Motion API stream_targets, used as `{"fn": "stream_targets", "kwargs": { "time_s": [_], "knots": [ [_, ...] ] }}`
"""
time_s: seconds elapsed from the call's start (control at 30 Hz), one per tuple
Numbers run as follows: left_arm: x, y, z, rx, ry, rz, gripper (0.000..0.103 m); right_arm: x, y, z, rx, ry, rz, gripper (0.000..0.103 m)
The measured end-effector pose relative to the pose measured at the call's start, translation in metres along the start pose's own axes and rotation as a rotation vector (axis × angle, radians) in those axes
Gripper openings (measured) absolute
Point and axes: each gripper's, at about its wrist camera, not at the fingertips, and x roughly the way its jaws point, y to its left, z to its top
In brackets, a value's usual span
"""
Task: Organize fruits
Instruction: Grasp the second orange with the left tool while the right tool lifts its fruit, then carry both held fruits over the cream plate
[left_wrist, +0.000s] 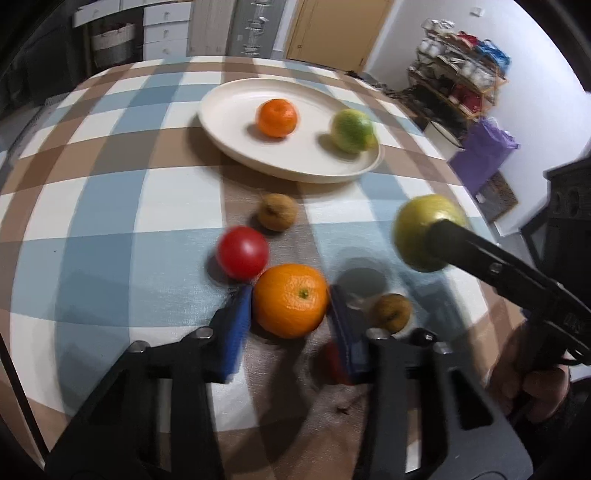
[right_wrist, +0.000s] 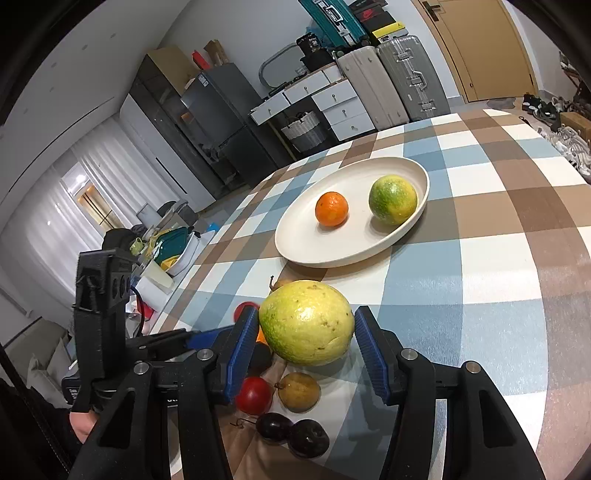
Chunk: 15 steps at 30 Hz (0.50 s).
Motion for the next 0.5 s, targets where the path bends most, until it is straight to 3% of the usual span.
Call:
{"fn": "stream_targets", "kwargs": {
  "time_s": [0.5],
  "knots": [
    [-0.018, 0.004, -0.005, -0.009, -0.038, -0.033, 0.036, -0.006, 0.013, 0.002, -0.027, -0.015, 0.003, 0.054]
  ]
}}
